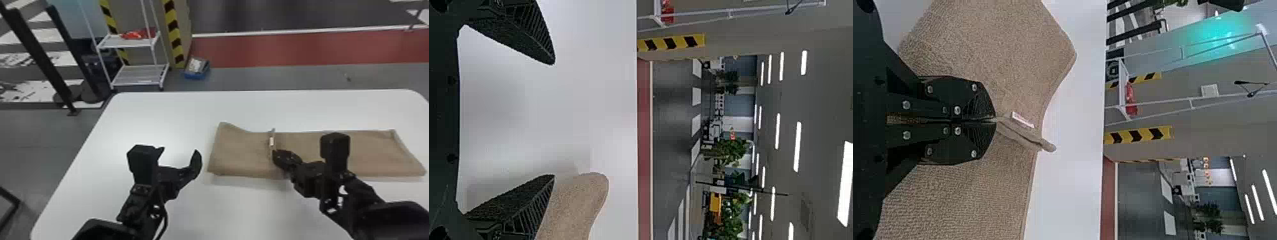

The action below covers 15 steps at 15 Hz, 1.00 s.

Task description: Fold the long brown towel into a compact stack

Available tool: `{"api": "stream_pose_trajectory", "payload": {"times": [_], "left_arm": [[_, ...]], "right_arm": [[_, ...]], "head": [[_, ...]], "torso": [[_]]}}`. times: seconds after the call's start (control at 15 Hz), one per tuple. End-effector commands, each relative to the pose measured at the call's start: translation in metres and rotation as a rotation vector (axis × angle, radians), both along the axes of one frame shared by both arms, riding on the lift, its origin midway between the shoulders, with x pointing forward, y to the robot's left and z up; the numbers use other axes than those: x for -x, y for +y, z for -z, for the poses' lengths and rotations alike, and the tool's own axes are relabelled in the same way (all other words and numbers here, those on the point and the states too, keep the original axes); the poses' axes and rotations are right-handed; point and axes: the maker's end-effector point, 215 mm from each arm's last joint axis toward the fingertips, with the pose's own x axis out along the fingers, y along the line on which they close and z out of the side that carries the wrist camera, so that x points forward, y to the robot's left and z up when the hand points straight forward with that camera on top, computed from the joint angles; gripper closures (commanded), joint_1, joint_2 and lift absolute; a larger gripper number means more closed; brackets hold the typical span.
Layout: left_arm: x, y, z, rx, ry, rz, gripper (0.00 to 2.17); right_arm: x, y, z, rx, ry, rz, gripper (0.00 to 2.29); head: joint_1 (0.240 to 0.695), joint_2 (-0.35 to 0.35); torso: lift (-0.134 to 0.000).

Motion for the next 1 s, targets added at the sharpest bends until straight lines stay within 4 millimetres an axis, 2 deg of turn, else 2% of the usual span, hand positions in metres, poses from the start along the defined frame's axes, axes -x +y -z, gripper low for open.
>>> {"api": "stream_pose_trajectory", "payload": {"times": [0.0,0.13,0.27,0.4,0.47,0.53,0.67,0.8,0.93], "left_arm": [[0.003,0.002,-0.004,0.0,-0.005,-0.003,0.07],[0.005,0.003,-0.007,-0.001,-0.01,-0.004,0.07],[0.006,0.003,-0.01,0.001,-0.015,-0.006,0.07],[0.007,0.002,-0.013,0.001,-0.021,-0.008,0.07],[0.008,0.0,-0.014,0.003,-0.022,-0.004,0.07],[0.009,-0.002,-0.014,0.004,-0.021,-0.001,0.07],[0.009,-0.006,-0.013,0.006,-0.019,0.003,0.07],[0.01,-0.012,-0.012,0.003,-0.019,0.007,0.07],[0.009,-0.014,-0.011,-0.002,-0.016,0.008,0.07]], "right_arm": [[0.002,-0.005,-0.01,-0.004,-0.02,0.007,1.15],[0.002,-0.015,-0.038,-0.025,-0.066,0.019,1.15],[-0.002,-0.043,-0.068,-0.071,-0.106,0.056,1.15],[-0.008,-0.108,-0.077,-0.096,-0.098,0.141,1.15],[-0.017,-0.141,-0.087,-0.088,-0.109,0.176,1.15],[-0.021,-0.16,-0.077,-0.067,-0.081,0.191,1.15],[-0.024,-0.187,-0.041,-0.031,-0.019,0.208,1.15],[-0.029,-0.188,-0.023,-0.019,0.003,0.194,1.15],[-0.031,-0.183,-0.03,-0.036,-0.004,0.176,1.15]], "head": [[0.695,0.126],[0.695,0.126],[0.695,0.12],[0.695,0.103],[0.695,0.063],[0.695,0.04],[0.695,-0.015],[0.695,-0.07],[0.695,-0.083]], "torso": [[-0.125],[-0.125],[-0.125],[-0.125],[-0.125],[-0.125],[-0.125],[-0.125],[-0.125]]}}
